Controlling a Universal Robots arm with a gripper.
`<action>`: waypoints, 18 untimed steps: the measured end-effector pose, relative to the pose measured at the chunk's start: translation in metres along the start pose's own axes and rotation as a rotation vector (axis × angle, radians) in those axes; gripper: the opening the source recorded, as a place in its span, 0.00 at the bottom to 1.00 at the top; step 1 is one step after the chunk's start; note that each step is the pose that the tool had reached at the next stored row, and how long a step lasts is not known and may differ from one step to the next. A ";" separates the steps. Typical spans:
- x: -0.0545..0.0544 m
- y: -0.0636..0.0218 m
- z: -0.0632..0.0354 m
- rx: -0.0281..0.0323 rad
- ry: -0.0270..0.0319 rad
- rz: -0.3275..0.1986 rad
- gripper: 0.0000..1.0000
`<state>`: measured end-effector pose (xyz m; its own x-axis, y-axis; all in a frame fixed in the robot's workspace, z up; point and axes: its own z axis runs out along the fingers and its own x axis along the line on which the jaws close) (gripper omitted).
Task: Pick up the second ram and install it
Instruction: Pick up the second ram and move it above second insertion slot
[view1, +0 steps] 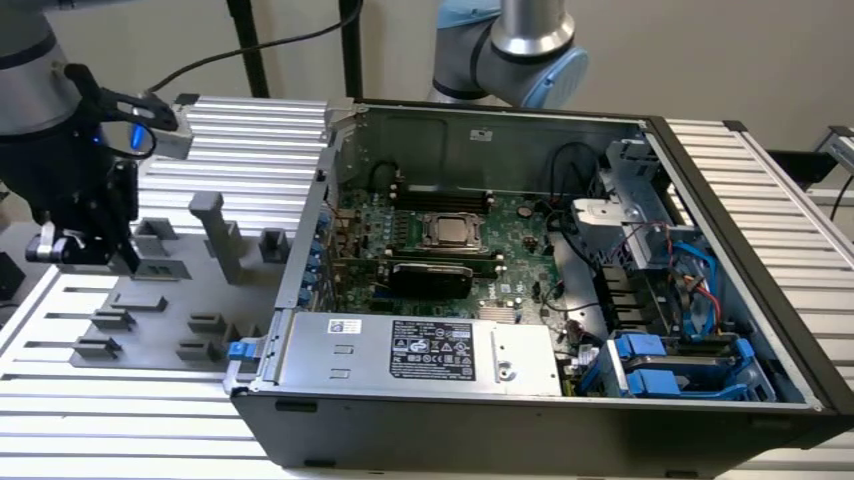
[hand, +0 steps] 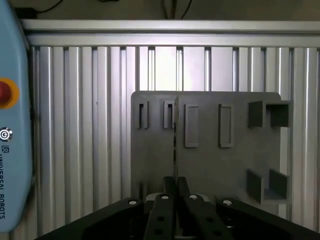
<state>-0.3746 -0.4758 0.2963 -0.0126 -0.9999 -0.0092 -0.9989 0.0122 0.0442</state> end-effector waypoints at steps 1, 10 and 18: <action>0.000 0.0002 -0.0045 0.0000 0.0000 0.000 0.13; -0.001 -0.0039 -0.0454 0.0001 0.0000 0.000 0.13; -0.002 -0.0330 -0.0829 0.0000 -0.0013 0.000 0.13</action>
<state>-0.3380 -0.4749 0.3776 -0.0126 -0.9999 -0.0104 -0.9989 0.0121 0.0442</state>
